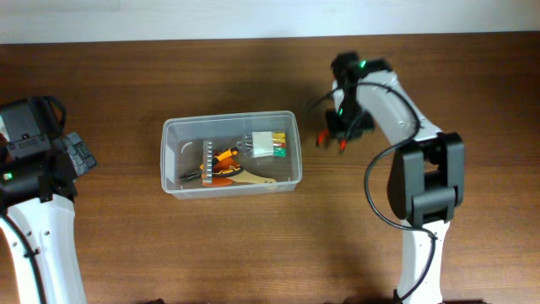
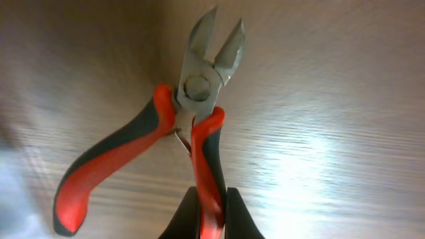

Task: Pack container
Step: 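Carry the red-black pliers into the container and release them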

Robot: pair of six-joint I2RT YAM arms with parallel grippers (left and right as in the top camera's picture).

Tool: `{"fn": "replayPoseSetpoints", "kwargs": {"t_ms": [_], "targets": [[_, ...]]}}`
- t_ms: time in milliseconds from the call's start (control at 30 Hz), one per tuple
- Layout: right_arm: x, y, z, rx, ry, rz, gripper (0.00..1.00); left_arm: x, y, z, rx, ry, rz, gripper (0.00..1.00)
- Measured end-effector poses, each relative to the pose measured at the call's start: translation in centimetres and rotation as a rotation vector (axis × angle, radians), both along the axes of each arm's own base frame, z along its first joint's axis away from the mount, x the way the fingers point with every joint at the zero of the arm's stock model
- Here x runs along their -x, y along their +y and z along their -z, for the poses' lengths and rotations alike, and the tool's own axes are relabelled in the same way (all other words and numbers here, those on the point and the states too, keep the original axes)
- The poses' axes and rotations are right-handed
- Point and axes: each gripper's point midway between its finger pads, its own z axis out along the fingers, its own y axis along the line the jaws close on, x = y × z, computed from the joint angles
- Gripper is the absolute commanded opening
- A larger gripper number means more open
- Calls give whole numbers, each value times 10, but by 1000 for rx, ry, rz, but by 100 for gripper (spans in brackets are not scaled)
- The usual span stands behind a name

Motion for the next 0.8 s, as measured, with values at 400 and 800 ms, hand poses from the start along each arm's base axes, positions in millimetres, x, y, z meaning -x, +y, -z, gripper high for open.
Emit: {"fn": "replayPoseSetpoints", "kwargs": {"t_ms": [400,800], "targets": [[-26,92,-213,-163,-509,-340,4,0,0,0,0,0,0,99],[51,280,-128,-222,-501,-1261,4,0,0,0,0,0,0,99]]}}
